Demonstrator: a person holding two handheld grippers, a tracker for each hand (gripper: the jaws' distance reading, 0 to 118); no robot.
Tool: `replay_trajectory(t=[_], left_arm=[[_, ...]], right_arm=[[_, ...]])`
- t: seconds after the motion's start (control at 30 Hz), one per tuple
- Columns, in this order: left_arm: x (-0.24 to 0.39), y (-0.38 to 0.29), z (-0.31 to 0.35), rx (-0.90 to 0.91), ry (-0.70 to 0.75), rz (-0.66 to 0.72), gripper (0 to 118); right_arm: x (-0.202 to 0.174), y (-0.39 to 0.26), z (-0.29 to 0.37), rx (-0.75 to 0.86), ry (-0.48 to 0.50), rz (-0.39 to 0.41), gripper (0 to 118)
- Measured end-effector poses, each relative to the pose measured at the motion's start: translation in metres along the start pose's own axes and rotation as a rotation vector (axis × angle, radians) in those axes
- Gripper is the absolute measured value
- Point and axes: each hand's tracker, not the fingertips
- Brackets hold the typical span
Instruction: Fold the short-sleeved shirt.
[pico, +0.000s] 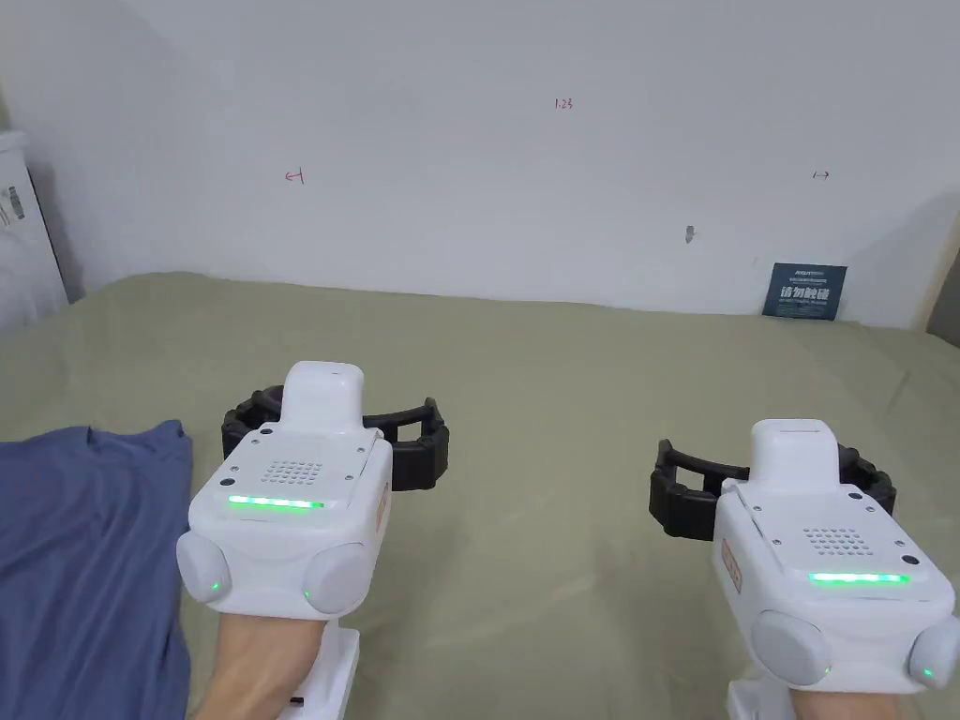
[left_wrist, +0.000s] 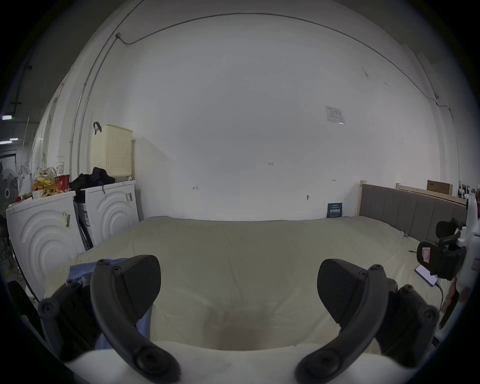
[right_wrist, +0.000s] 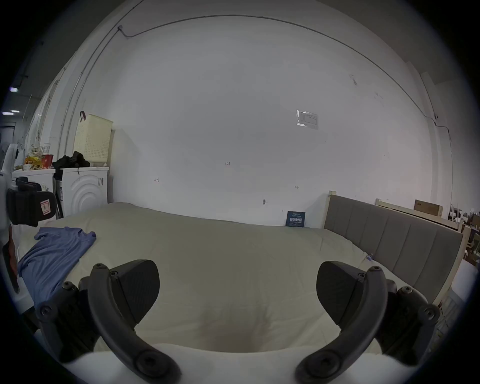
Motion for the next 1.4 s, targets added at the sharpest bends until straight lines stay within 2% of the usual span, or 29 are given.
replay_trajectory(t=[1.4], left_arm=[[0.008, 0.004, -0.002, -0.052, -0.018, -0.024, 118]], right_arm=[[0.000, 0.011, -0.006, -0.027, -0.028, -0.001, 118]])
